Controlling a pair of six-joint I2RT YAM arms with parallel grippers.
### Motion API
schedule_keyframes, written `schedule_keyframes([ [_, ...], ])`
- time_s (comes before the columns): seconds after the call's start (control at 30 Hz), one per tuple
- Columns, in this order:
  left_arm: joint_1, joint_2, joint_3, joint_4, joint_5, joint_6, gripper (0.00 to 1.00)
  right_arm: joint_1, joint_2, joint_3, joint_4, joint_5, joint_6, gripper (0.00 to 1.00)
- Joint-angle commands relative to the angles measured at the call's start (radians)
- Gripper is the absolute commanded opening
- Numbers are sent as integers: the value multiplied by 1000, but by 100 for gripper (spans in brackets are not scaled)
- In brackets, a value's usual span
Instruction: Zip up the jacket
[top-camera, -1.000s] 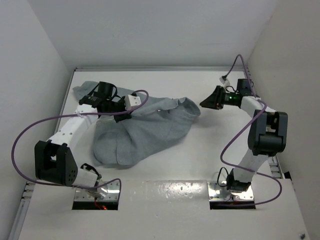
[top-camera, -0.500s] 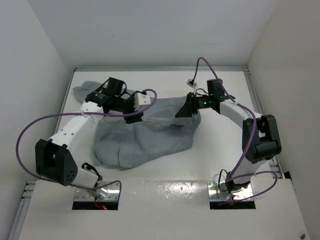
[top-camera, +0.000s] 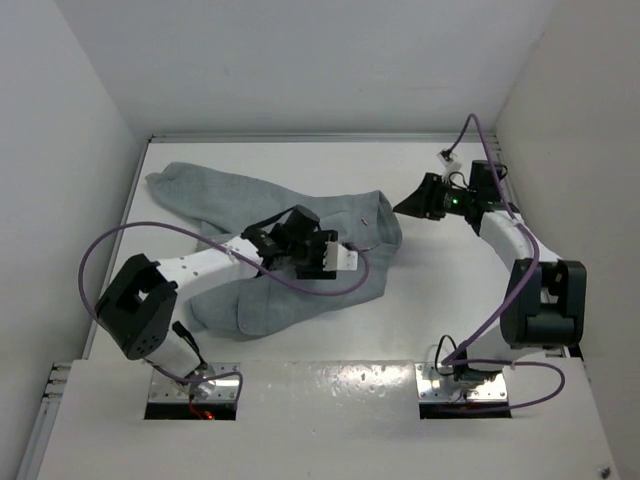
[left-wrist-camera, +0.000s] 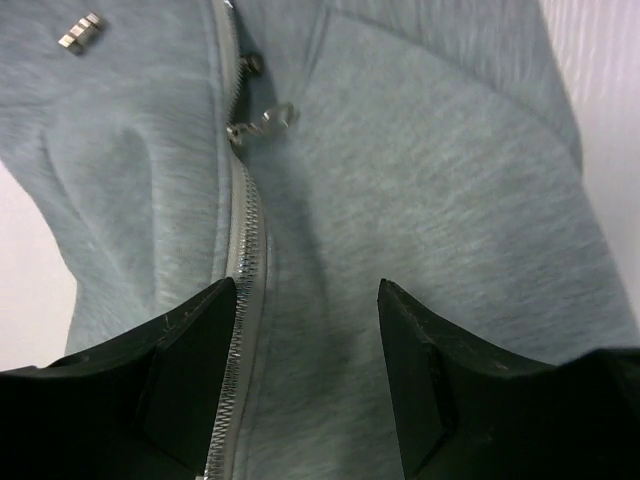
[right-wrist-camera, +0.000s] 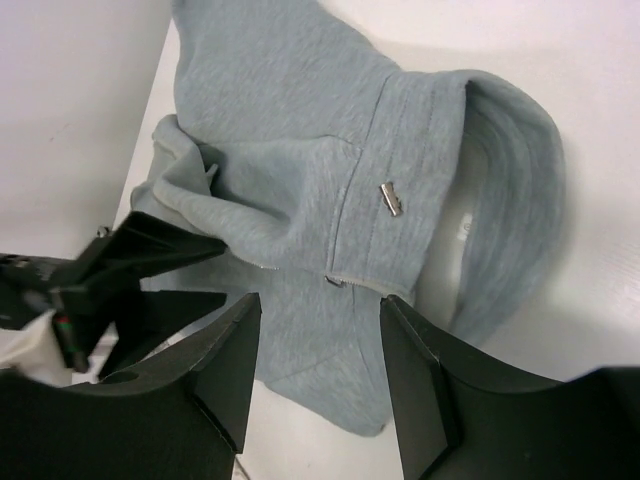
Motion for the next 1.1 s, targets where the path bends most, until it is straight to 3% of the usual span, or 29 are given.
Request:
schedule_keyframes([
  [0.0,-22,-1,-49,219,-125,90,64,-17,-66,-39,-25,22,5,52],
  [0.23,-70,86,-123,472,-199,152,64,-48,-143,-110,-20,25,11,53],
  [0.43,-79,136,-123,523,-190,187,63,-76,-187,-140,-37,20,6,55],
  [0.53,-79,145,-135,523,-170,212,58,-94,-192,-151,-36,22,11,55],
  [0.67,-59,145,-158,547,-170,239,41,-106,-186,-156,-35,19,14,55],
  [0.7,-59,136,-158,538,-138,239,26,-103,-183,-154,-19,19,9,56],
  [0.77,-12,105,-65,447,2,178,8,-102,-183,-157,-10,1,24,56],
  [0.83,51,84,-1,371,130,128,0,-97,-181,-157,0,-27,23,56],
  [1.07,201,129,365,83,483,-485,0,-33,-167,-171,153,-193,22,56],
])
